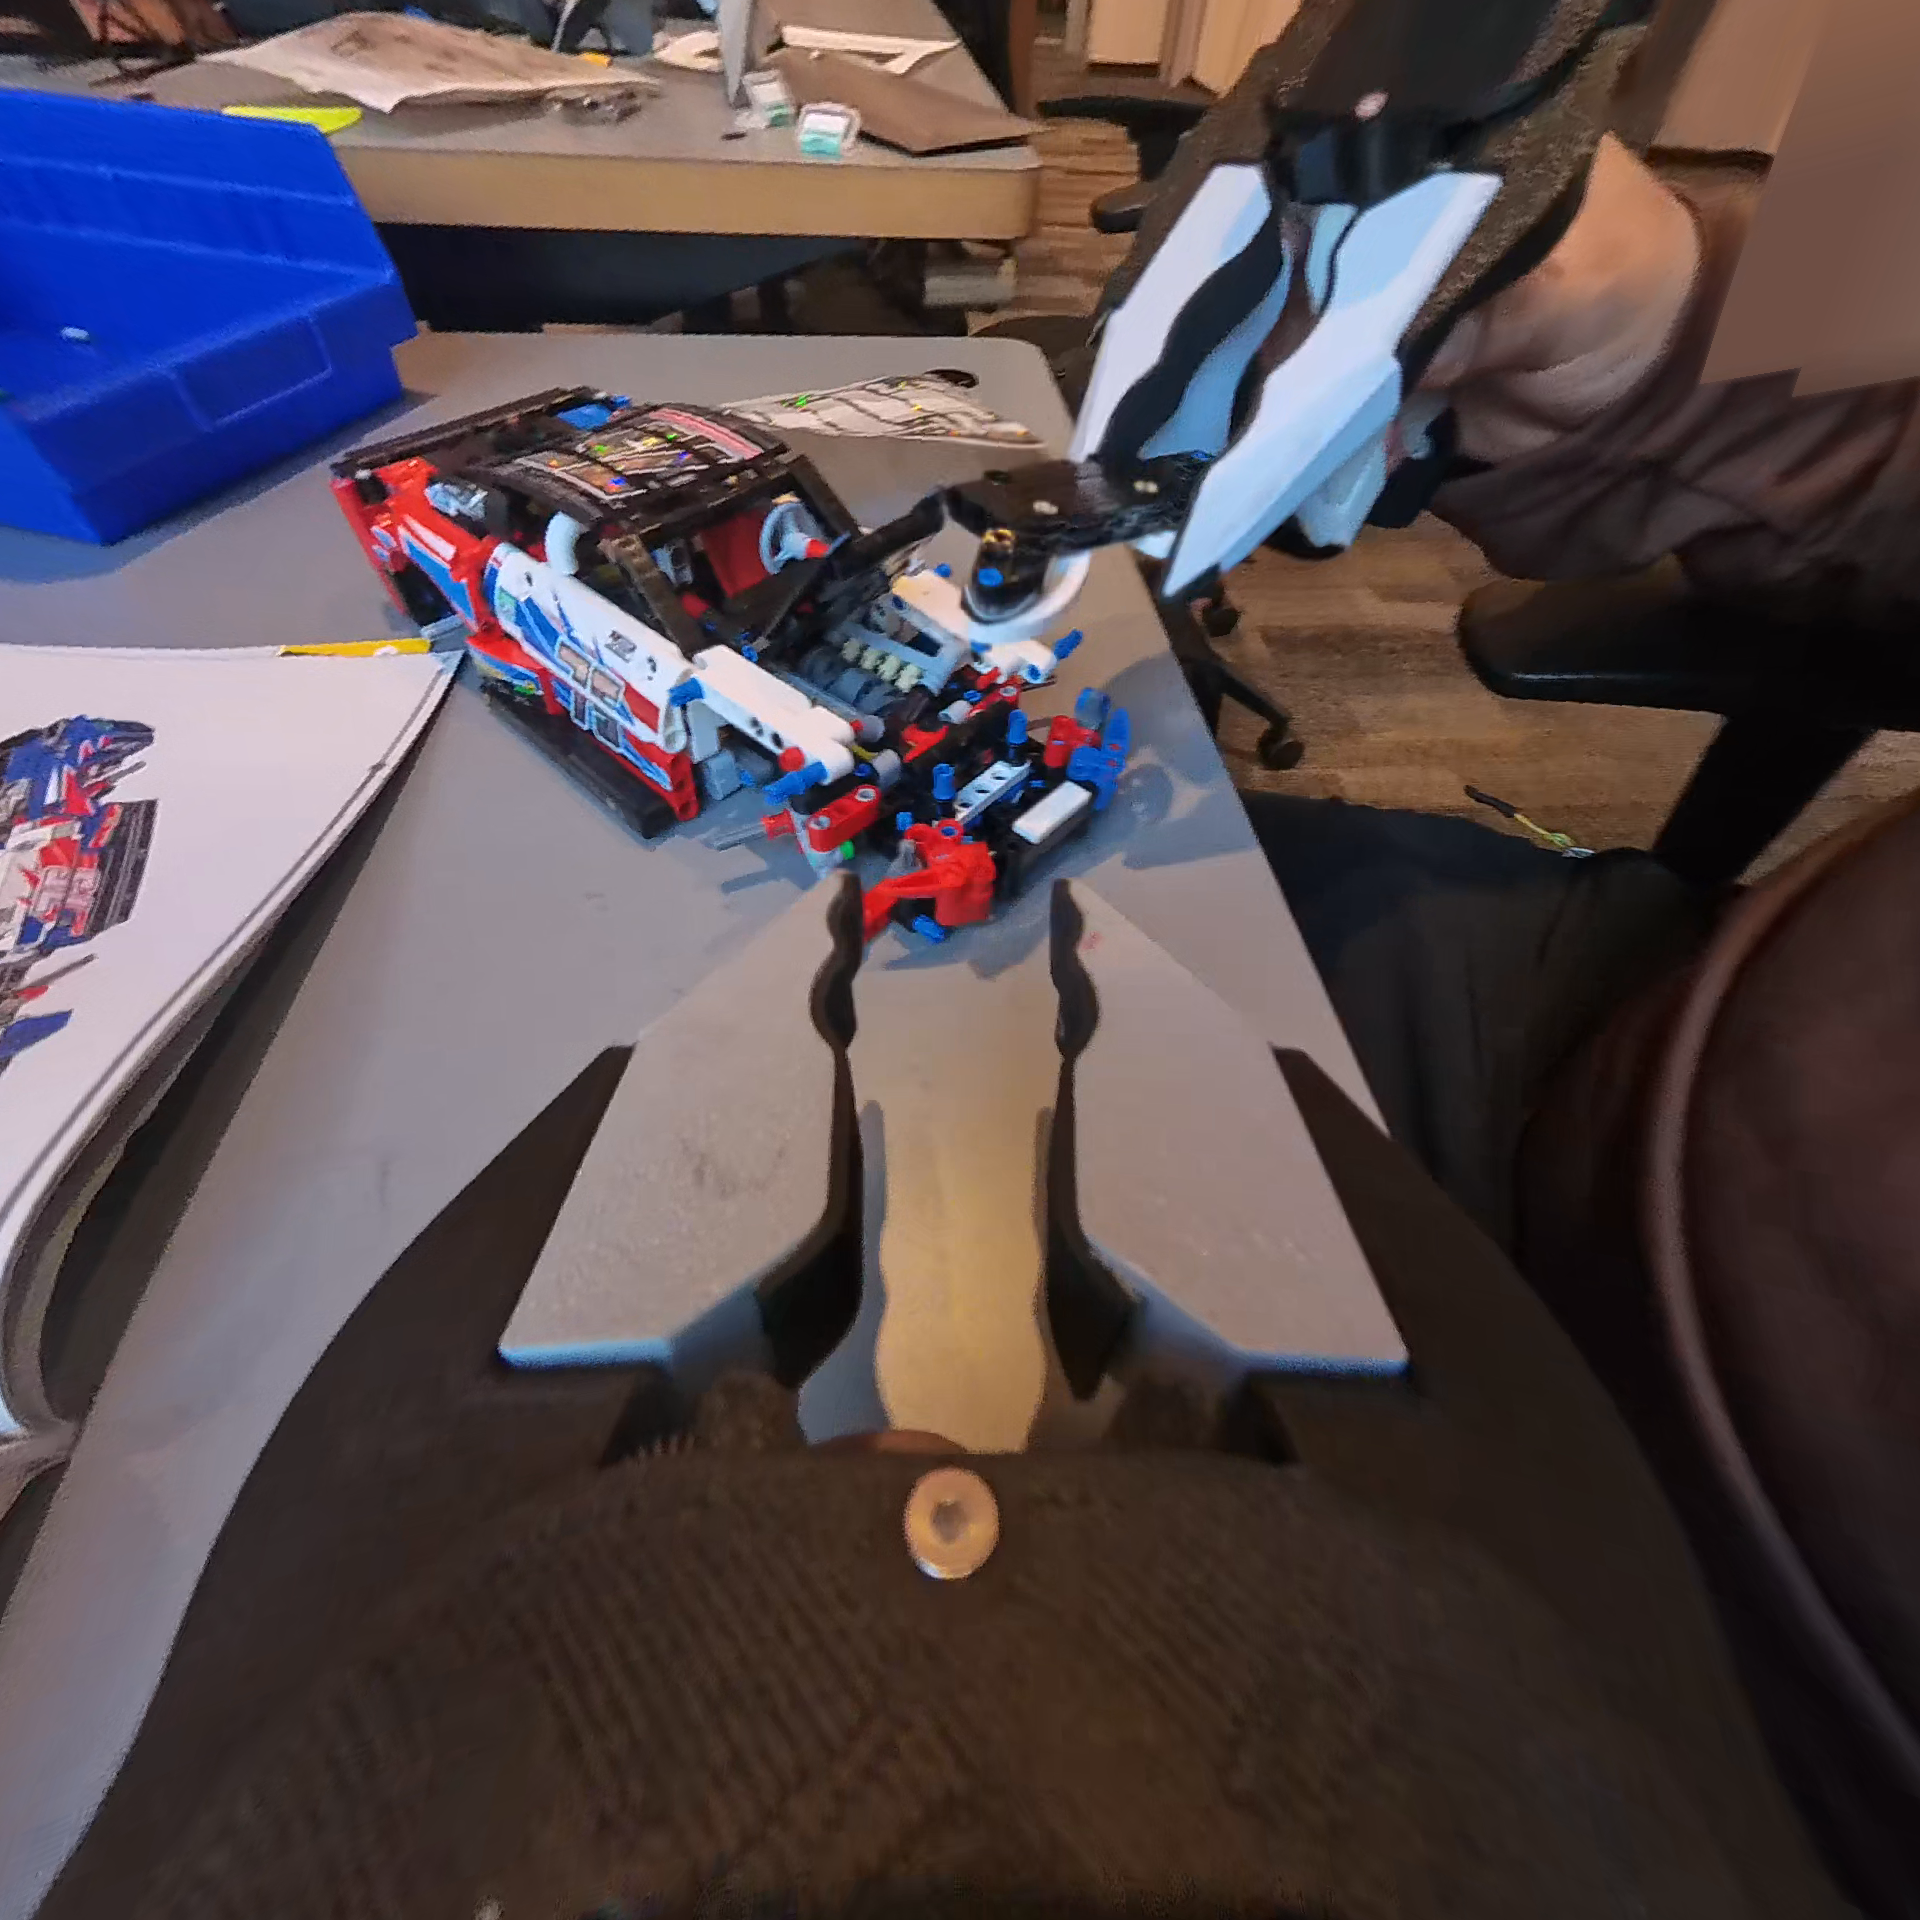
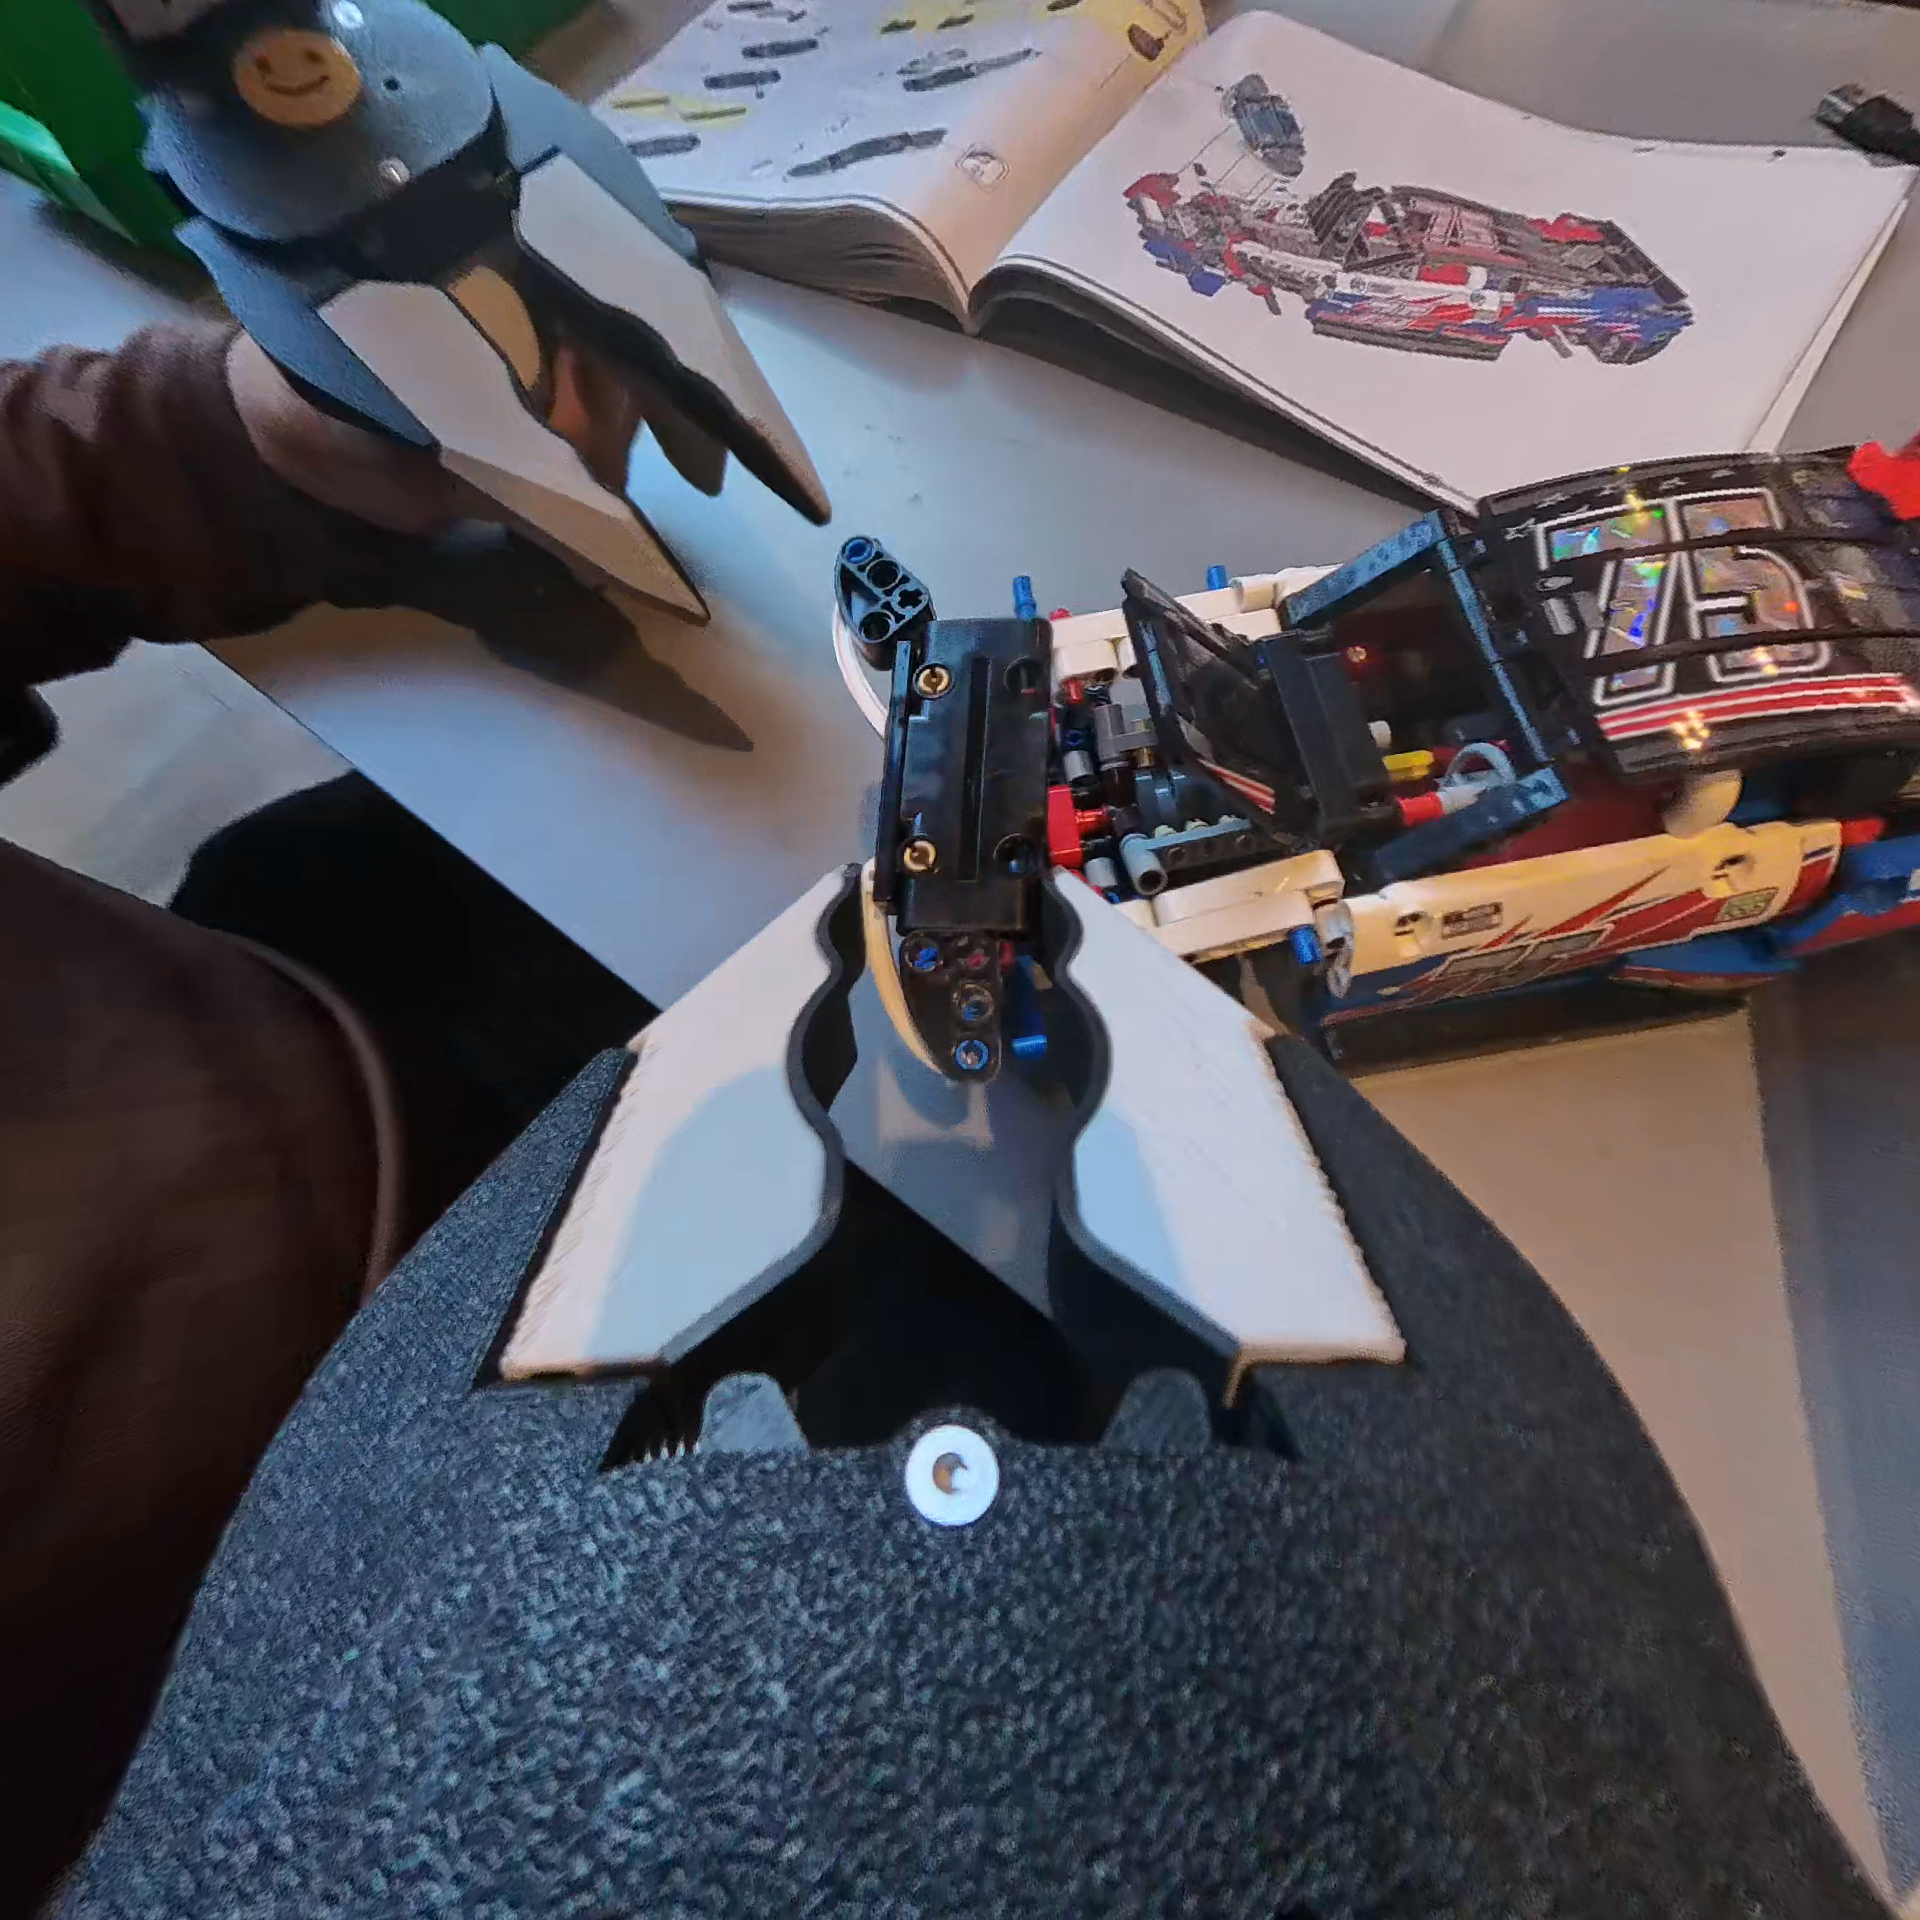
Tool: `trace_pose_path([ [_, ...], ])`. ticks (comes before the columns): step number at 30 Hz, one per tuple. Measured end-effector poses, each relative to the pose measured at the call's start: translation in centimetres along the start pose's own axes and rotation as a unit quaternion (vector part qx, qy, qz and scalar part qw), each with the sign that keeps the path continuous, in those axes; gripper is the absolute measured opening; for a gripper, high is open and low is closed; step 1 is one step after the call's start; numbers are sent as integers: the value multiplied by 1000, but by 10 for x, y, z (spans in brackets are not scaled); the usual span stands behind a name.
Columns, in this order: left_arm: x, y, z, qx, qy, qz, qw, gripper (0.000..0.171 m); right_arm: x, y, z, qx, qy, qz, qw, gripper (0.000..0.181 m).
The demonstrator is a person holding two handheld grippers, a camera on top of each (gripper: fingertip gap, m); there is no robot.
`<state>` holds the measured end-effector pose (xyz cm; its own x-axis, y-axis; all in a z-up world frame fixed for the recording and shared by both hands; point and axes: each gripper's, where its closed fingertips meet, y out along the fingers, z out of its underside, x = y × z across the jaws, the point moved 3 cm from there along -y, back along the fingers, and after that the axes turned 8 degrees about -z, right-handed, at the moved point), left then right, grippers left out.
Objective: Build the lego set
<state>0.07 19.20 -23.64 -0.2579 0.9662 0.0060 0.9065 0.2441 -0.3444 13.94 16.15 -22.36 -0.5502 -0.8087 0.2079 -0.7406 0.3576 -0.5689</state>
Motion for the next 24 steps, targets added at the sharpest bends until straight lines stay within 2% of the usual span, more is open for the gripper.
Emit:
trace_pose_path([
  [3, 4, 6, 0, 6, 0, -16, 1000, 33, -9, 5, 2, 14, -9, 16, 1000, 32],
  [11, 17, 19, -5, 7, -13, -49, 999, 31, -14, 10, 1, 5, -30, -5, 1000, 32],
  [15, 22, 12, -10, -25, -21, -65, 997, 29, -11, 6, 0, -37, -42, -20, 998, 32],
  [19, 15, 4, -15, -56, -1, -49, 997, 29, -15, 1, -4, -63, -61, -22, 996, 32],
  [24, 2, -13, -21, -114, 32, -19, 993, 26, -22, 0, -29, -90, -95, -55, 990, 32],
])
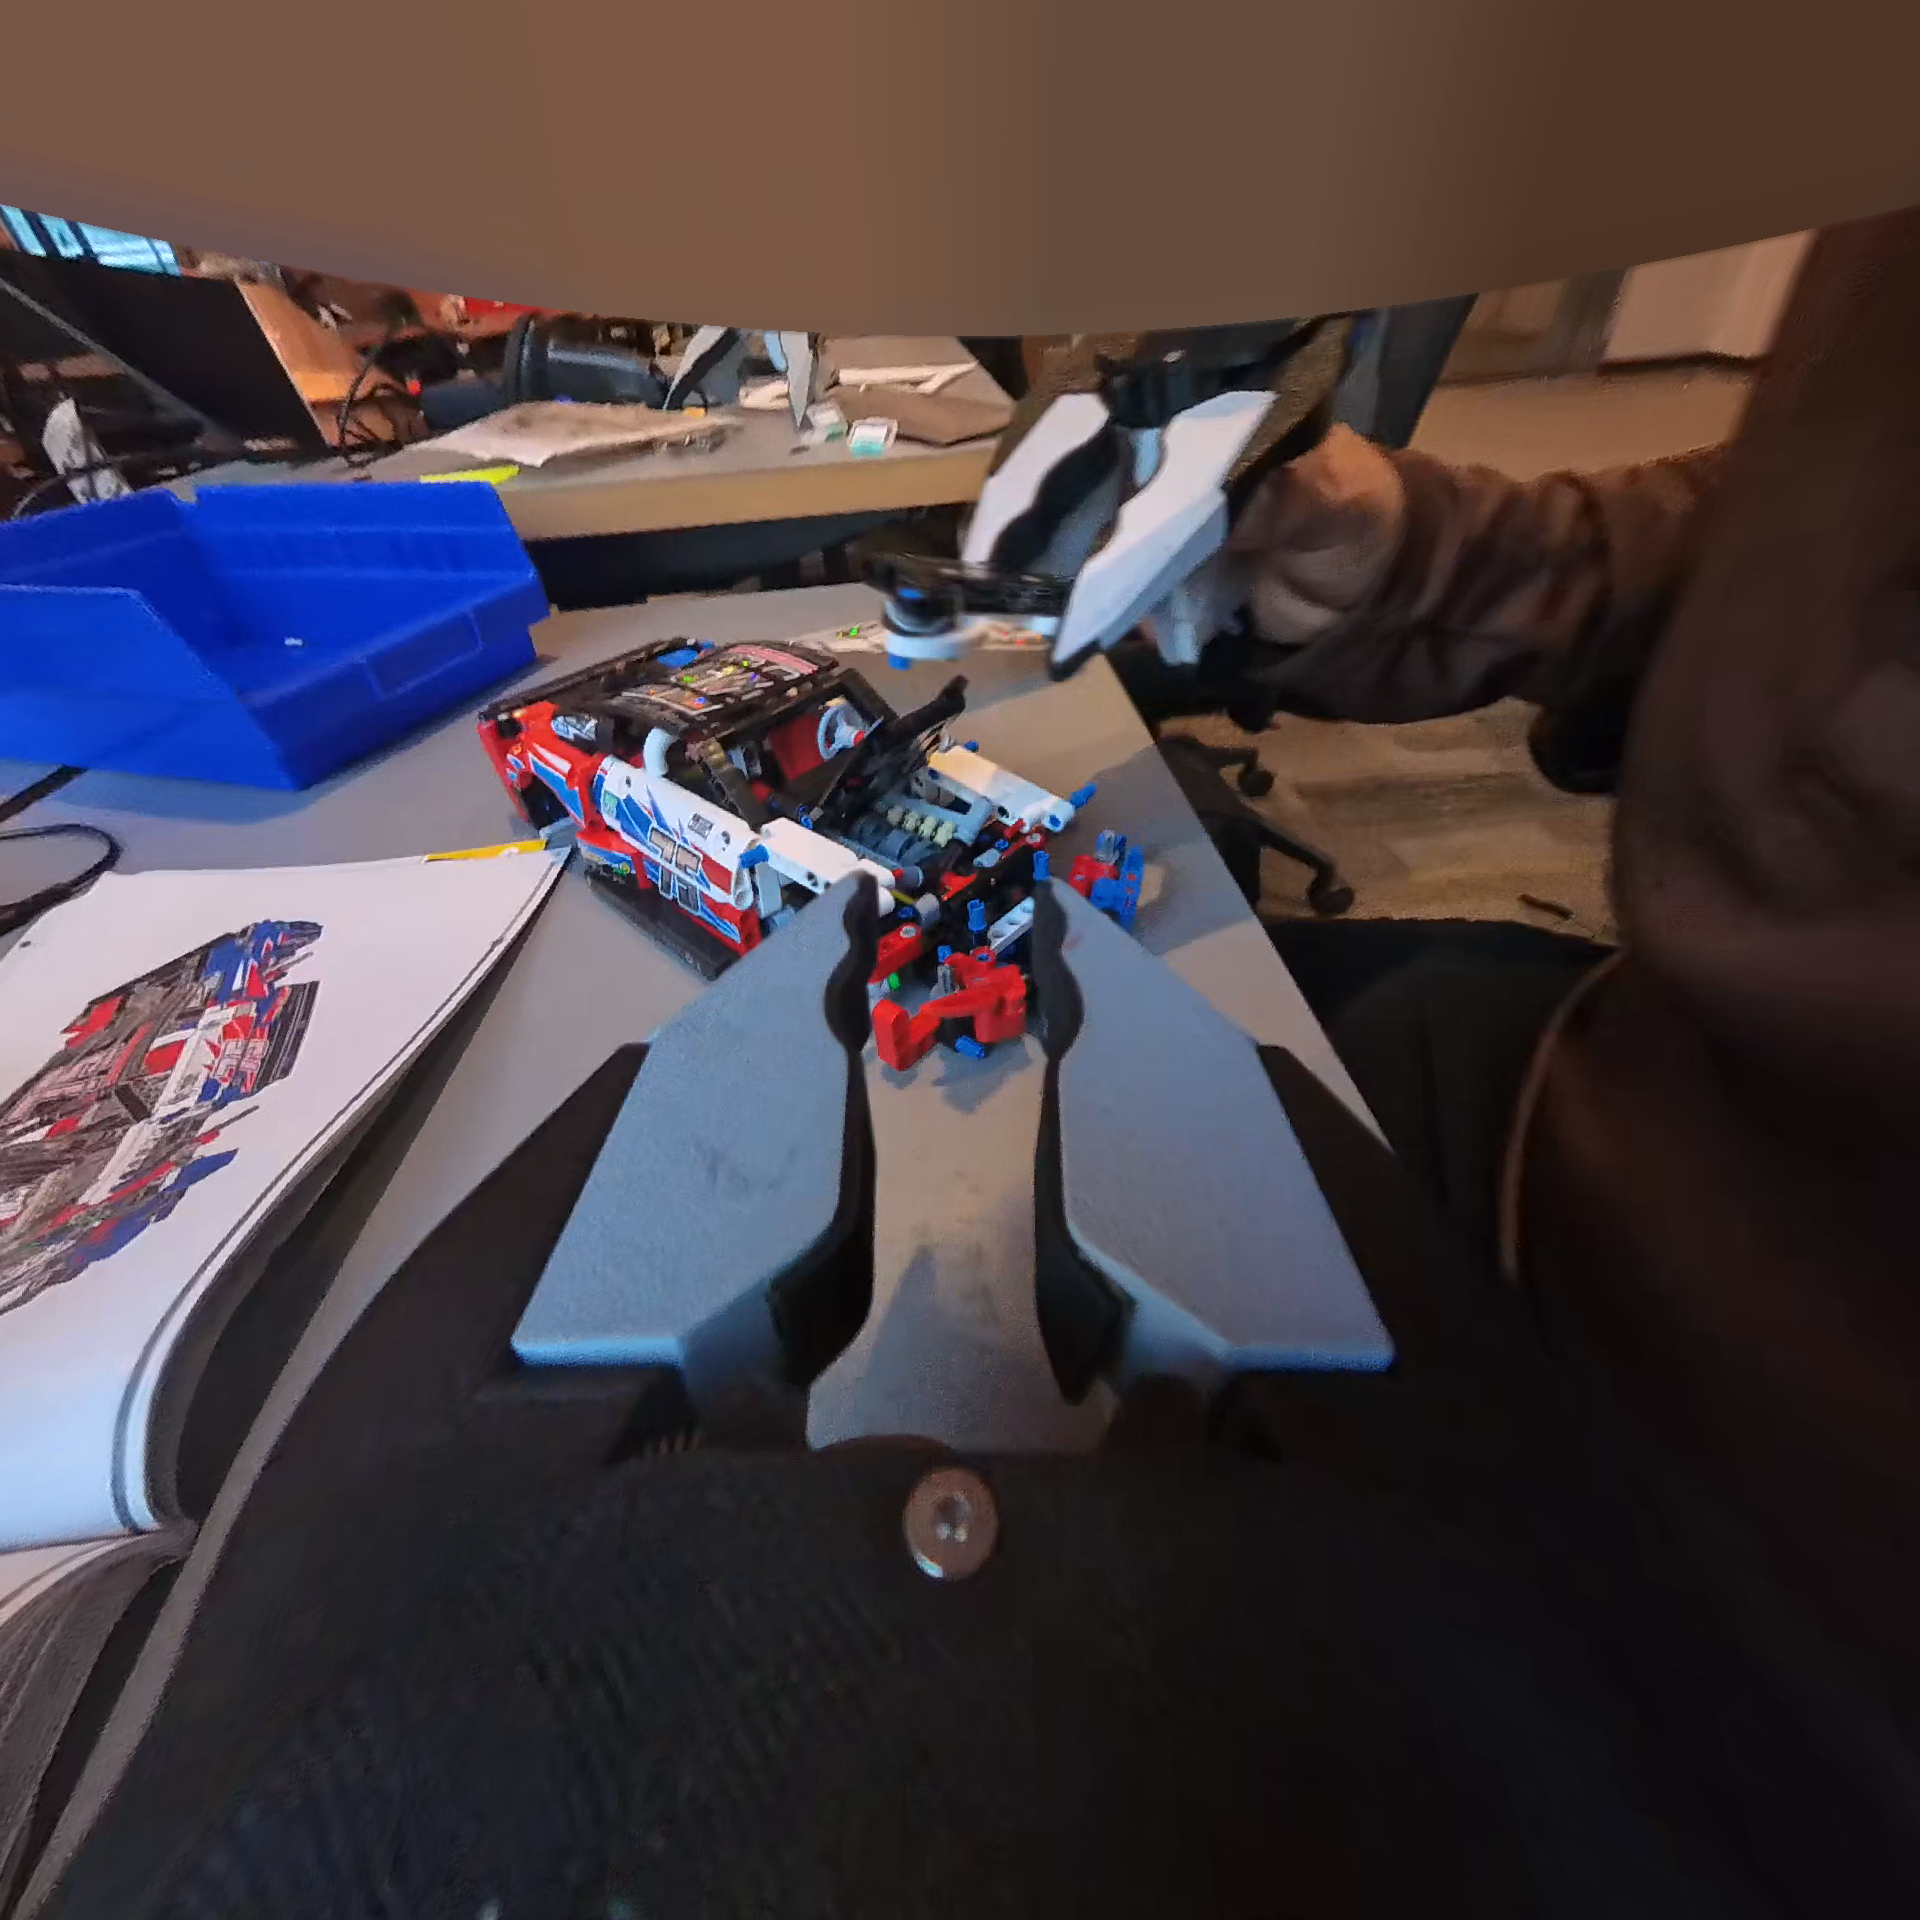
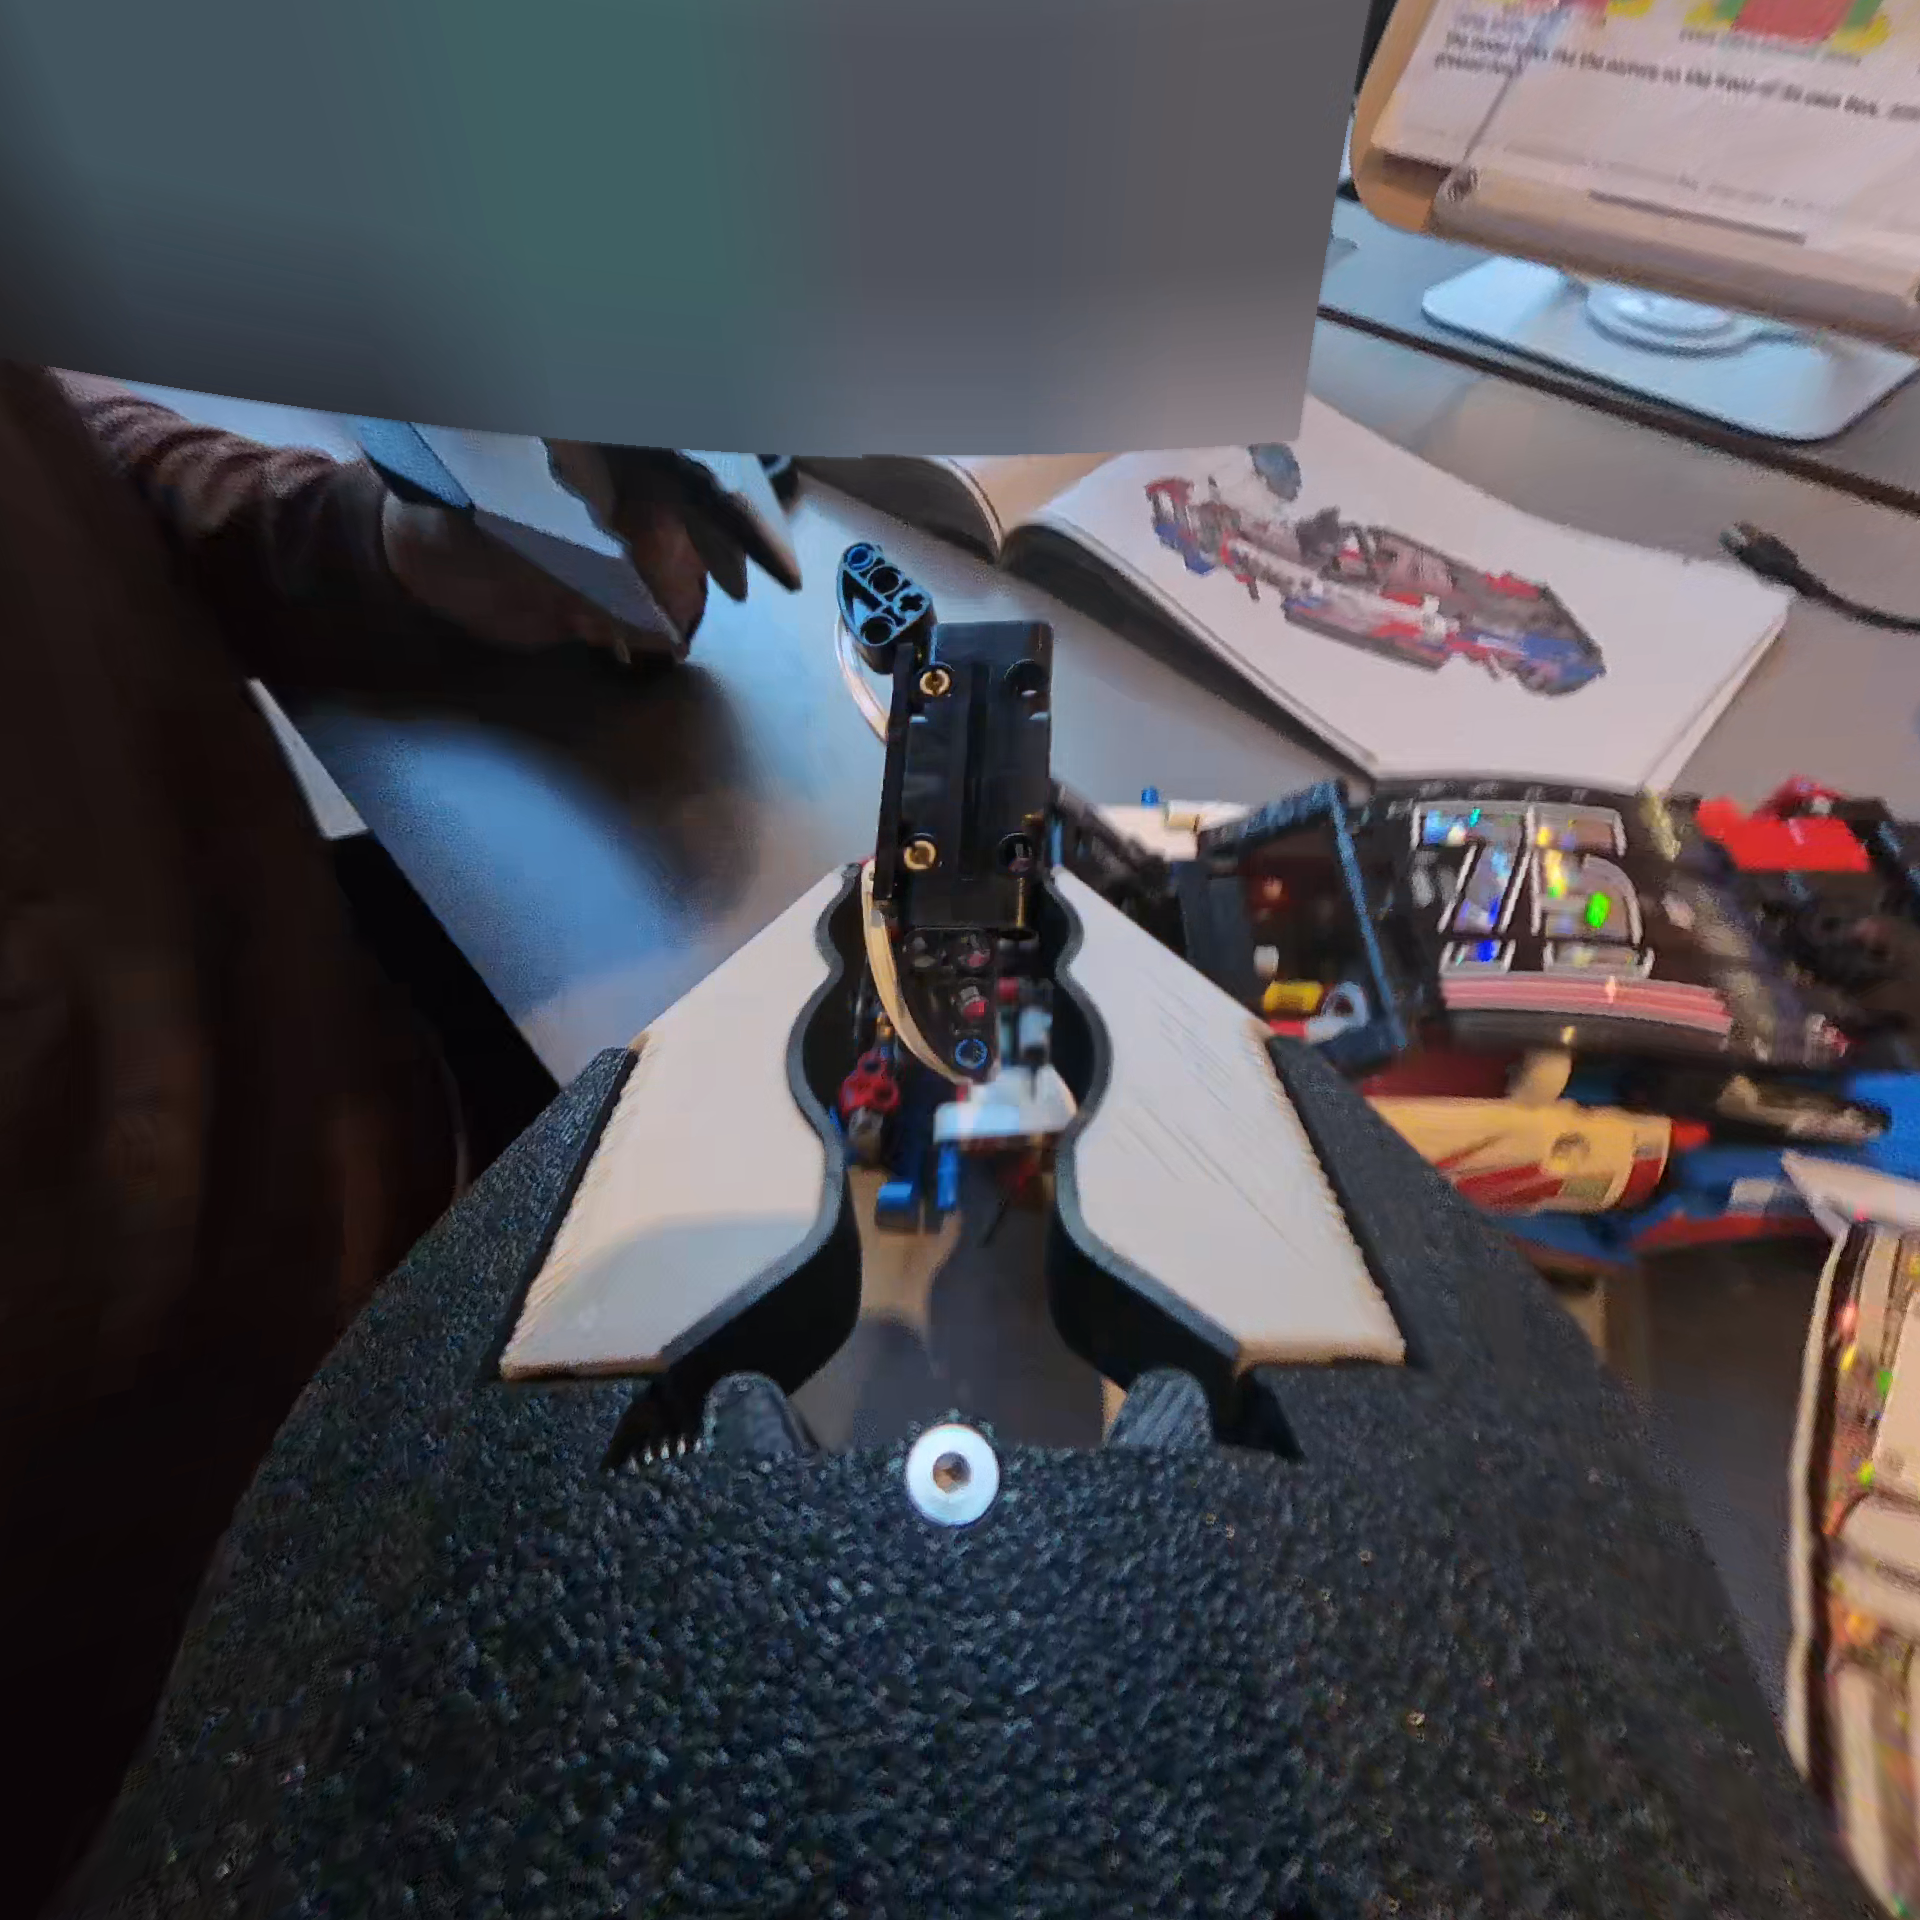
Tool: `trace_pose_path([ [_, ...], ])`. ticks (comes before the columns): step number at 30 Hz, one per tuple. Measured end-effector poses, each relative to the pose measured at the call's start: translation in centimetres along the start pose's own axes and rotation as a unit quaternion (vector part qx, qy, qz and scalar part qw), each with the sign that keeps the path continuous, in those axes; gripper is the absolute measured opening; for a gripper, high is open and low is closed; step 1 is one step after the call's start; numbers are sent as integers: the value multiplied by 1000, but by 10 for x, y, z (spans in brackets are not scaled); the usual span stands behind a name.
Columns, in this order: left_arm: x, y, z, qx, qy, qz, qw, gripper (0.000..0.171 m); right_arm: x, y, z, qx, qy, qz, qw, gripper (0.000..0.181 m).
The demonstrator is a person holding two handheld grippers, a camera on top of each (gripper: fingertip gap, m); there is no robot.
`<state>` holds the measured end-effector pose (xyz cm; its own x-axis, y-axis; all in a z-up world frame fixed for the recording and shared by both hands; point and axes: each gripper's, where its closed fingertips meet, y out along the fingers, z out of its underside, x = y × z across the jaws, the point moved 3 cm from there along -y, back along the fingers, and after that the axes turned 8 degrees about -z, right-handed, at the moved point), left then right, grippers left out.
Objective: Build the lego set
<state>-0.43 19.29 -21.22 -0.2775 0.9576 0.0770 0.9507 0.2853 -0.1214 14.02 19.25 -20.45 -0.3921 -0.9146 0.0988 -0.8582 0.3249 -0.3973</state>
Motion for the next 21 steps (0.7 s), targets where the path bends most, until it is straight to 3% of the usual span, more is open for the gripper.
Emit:
trace_pose_path([
  [6, 17, -19, -10, -61, -83, -2, 995, 34, -34, 15, -62, 11, -6, -61, 998, 32],
  [11, 25, -23, -14, -82, -135, -1, 987, 33, -42, 29, -100, 25, 64, -92, 993, 32],
  [15, 22, -20, -11, -61, -131, 12, 989, 34, -33, 37, -87, 25, 103, -94, 990, 32],
  [21, 6, -16, -7, -28, -119, 24, 992, 34, -22, 25, -54, 5, 71, -46, 996, 31],
])
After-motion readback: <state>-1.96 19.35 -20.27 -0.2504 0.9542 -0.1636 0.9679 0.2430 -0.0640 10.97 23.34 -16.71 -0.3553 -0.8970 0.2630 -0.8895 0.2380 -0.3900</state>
